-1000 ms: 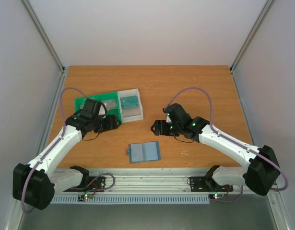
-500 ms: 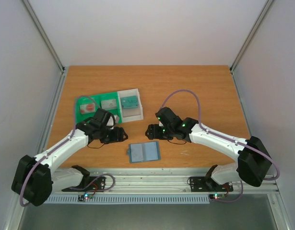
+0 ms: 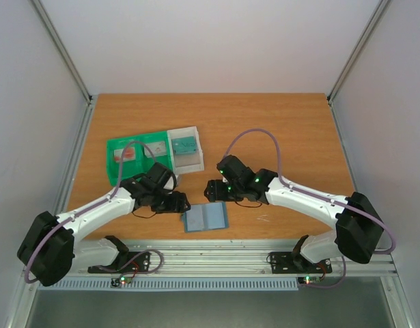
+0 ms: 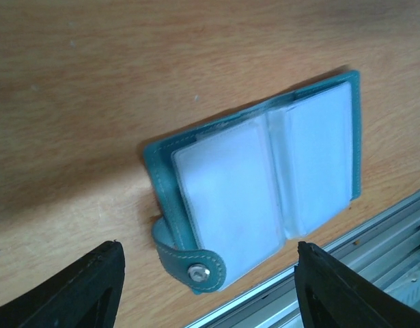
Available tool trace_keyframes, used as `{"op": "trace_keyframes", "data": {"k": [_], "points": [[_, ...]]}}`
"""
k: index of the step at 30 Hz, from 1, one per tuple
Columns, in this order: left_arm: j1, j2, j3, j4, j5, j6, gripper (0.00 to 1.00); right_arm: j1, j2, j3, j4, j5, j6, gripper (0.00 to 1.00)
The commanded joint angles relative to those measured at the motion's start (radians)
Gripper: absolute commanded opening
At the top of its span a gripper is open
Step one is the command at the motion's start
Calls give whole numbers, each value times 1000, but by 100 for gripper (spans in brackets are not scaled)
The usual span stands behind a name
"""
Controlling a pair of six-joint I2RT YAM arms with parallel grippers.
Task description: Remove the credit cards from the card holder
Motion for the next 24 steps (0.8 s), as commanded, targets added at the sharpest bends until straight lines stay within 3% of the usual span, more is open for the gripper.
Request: {"op": "trace_keyframes", "data": {"k": [1, 15, 24], "points": [[-20, -9, -39, 23, -45, -34, 68, 13, 16, 25, 14, 20, 19, 74], [-33, 41, -97, 128, -26, -72, 63, 40, 38, 24, 38, 25, 38, 73], [-33, 70, -97, 132, -13, -63, 51, 43, 61, 23, 73, -12, 48, 73]]}}
